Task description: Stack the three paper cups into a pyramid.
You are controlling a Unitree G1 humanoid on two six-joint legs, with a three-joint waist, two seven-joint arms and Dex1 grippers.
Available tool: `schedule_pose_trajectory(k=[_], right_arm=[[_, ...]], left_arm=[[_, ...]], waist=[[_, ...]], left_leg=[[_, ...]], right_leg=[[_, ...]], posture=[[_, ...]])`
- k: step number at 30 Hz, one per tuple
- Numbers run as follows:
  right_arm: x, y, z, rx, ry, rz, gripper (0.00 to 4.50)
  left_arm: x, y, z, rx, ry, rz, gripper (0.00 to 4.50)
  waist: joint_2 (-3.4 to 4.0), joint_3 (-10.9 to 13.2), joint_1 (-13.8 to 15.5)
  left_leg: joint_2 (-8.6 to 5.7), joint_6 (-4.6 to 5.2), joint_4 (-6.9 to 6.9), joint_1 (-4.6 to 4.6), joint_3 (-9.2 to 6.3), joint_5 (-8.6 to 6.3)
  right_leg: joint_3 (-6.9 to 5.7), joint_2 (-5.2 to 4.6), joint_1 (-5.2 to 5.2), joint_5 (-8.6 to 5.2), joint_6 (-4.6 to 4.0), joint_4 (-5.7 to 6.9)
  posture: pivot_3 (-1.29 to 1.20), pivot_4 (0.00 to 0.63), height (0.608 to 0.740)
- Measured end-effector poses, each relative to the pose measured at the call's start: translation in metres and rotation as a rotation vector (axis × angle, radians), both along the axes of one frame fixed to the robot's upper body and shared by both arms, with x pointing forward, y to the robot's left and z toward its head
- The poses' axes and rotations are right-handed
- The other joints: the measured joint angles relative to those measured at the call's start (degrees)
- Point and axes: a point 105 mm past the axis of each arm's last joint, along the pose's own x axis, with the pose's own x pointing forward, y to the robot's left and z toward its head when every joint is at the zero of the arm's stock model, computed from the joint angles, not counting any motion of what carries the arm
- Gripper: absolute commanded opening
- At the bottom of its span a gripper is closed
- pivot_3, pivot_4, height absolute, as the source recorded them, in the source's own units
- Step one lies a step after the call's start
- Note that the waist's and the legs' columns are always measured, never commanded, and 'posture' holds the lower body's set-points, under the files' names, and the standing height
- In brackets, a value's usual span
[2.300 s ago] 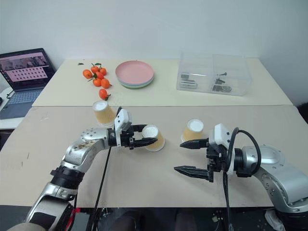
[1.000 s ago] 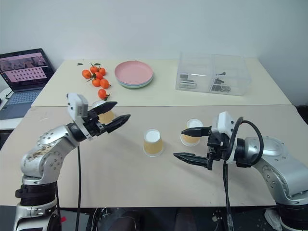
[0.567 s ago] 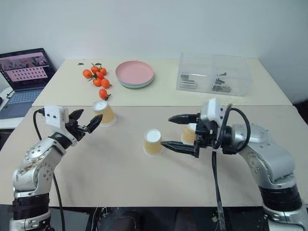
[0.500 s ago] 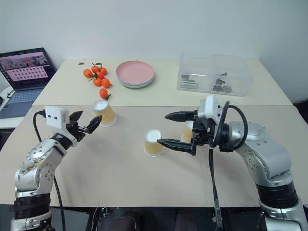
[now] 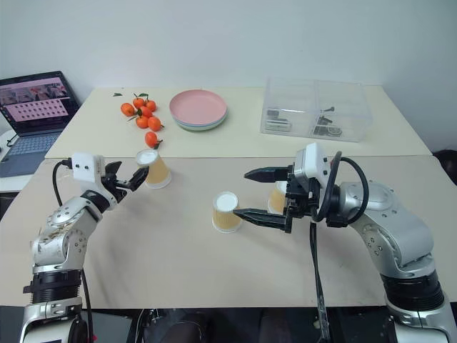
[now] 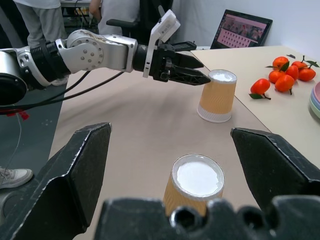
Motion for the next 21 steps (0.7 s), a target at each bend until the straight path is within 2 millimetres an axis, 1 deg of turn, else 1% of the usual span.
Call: schedule_pose_trajectory(k=[4,12,13,14,17,21], right_arm=[[0.000,-0.001,0.001,0.003,-0.006,-0.007,4.50],[-0.002,-0.001,0.002,0.003,-0.014,-0.016,4.50],[-0.002,-0.001,0.002,0.003,-0.015,-0.016,4.50],[-0.002,-0.001,0.002,0.003,-0.016,-0.017,4.50],[-0.002,-0.002,0.001,0.004,-0.011,-0.024,4.50],[-0.002,-0.003,-0.002,0.000,-0.004,-0.034,4.50]], left_arm=[[0.008,-0.005,0.001,0.005,0.002,-0.027,4.40],[0.029,-0.025,-0.008,0.023,0.016,-0.101,4.40],[0.031,-0.025,-0.009,0.022,0.016,-0.098,3.89],[0.033,-0.024,-0.009,0.026,0.016,-0.093,3.74],[0.037,-0.023,-0.010,0.021,0.011,-0.089,2.70],[0.037,-0.026,-0.009,0.034,0.006,-0.109,2.70]], waist=[[0.00,0.0,0.0],[-0.01,0.0,0.0],[-0.01,0.0,-0.1],[-0.01,0.0,-0.1],[-0.02,0.0,-0.2],[-0.02,0.0,-0.2]], left_leg=[[-0.01,0.00,0.00,0.00,0.00,0.00],[-0.01,-0.01,0.00,-0.01,0.00,0.00],[-0.01,-0.01,0.00,-0.01,0.00,0.00],[-0.01,-0.01,0.00,0.00,0.00,0.00],[-0.01,-0.01,0.00,-0.01,0.00,0.00],[-0.01,-0.01,0.01,-0.01,0.00,0.00]], right_leg=[[0.00,0.00,0.00,0.00,0.00,0.00],[0.00,0.00,0.00,0.00,0.00,-0.01],[0.00,0.00,0.00,0.00,0.00,-0.02],[0.00,0.00,0.00,0.00,0.00,-0.01],[0.00,-0.01,0.00,0.00,0.01,-0.02],[0.00,-0.01,-0.01,0.00,0.01,-0.02]], posture=[[0.00,0.150,0.728],[0.00,0.150,0.728],[0.00,0.150,0.728],[0.00,0.150,0.728],[0.00,0.150,0.728],[0.00,0.150,0.728]])
